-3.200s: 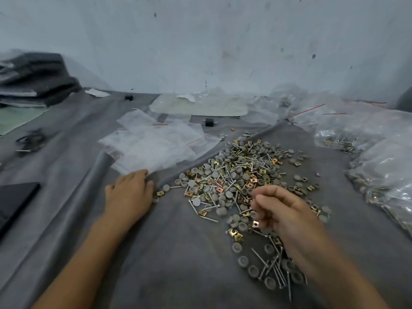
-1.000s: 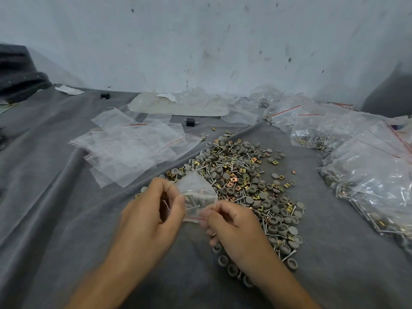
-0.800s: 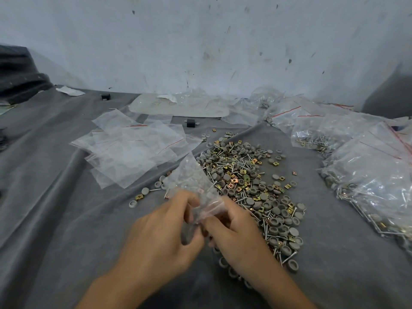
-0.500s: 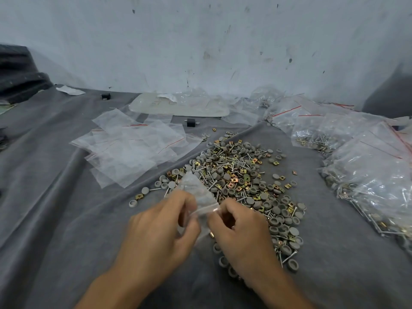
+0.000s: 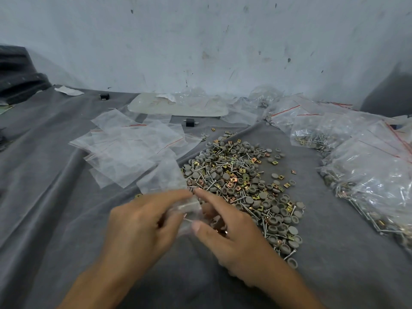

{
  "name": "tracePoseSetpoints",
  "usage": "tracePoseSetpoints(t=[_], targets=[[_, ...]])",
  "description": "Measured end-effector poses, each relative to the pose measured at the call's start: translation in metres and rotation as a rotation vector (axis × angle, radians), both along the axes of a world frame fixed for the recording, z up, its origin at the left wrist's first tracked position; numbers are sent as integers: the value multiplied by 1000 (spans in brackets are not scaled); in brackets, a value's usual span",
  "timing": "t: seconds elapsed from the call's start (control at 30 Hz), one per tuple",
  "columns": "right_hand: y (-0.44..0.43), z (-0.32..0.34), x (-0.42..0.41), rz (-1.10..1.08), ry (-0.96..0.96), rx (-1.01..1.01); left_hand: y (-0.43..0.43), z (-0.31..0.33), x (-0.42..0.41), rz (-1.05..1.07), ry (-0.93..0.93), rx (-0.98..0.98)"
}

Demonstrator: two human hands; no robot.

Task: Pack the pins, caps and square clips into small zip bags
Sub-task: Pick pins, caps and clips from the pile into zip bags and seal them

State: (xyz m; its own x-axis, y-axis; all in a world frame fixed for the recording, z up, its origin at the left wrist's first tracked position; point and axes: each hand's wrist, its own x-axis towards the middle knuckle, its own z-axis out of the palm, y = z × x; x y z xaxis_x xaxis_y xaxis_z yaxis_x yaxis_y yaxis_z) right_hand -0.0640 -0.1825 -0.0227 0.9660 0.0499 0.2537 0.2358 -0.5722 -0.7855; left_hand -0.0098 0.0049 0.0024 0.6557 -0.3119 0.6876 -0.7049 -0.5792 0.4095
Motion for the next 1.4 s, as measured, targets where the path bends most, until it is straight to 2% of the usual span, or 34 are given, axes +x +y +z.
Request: tracePoseSetpoints(t=[0.1,0.27,0.43,0.6,0.83,1.1,1.23,1.33,1.4], targets=[[-16,7,0,-88,-39,-89,9,4,7,154,-17,-34],[-55,11,4,-321,-77,-245,12,2,16,302,149,111],[-68,8,7,-346,-24,-308,6,-1,18,212,343,99],[-61,1,10,-289,47,-472,4,-3,20,131,494,72],[-43,-3,17,-260,115,-636,7,-11,22,-3,599,89],[-39,-1,15,-225,152,-748,7,-14,23,-19,558,63],[-38,-2,14,-222,133,-738,4,-11,23,21,503,91],[-40,-5,13,-260,60,-662,4,-11,24,42,479,100],[-41,-3,13,-290,-22,-511,4,-11,23,48,449,104]])
